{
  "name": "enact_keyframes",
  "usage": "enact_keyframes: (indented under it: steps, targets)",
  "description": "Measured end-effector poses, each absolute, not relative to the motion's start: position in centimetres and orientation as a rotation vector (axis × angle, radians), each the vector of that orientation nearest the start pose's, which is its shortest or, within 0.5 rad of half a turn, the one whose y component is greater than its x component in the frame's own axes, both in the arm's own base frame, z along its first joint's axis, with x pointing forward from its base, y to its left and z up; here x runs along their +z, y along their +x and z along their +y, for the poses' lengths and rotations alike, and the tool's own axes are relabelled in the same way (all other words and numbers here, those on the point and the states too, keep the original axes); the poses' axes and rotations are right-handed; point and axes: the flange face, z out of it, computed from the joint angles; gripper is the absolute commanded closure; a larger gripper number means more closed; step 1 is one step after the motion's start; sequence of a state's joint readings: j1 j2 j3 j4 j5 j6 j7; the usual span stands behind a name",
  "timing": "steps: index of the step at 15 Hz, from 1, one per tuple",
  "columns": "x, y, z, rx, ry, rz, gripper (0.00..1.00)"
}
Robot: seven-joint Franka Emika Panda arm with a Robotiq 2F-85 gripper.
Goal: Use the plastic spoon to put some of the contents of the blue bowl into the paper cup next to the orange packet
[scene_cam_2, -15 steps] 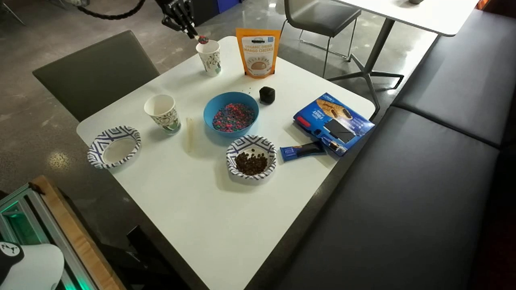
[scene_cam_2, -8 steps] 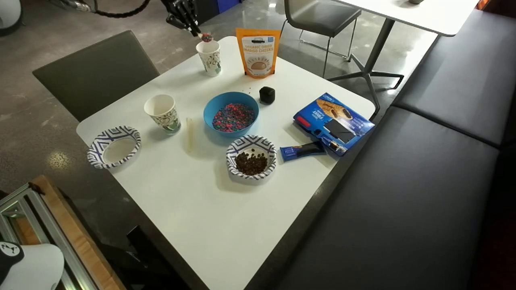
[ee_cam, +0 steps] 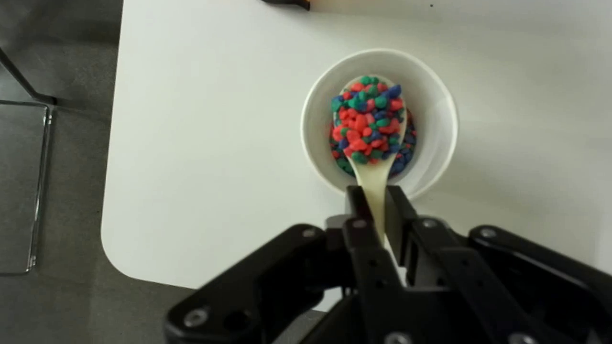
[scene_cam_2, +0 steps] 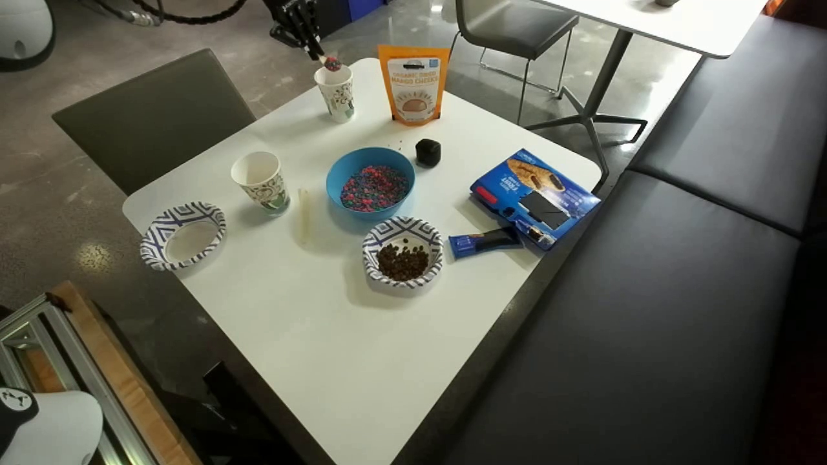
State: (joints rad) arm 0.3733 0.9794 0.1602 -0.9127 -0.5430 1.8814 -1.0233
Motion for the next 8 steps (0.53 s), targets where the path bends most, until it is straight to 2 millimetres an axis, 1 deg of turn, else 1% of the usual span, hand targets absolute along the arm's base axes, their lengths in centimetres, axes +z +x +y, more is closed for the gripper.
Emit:
enact_keyframes:
  steps: [4, 8]
  targets:
    - [30.0, 72.5, 31.3, -0.123, 1.931, 2.041, 0.96]
    - [29.8, 73.1, 30.6, -0.068, 1.998, 2.057, 0.96]
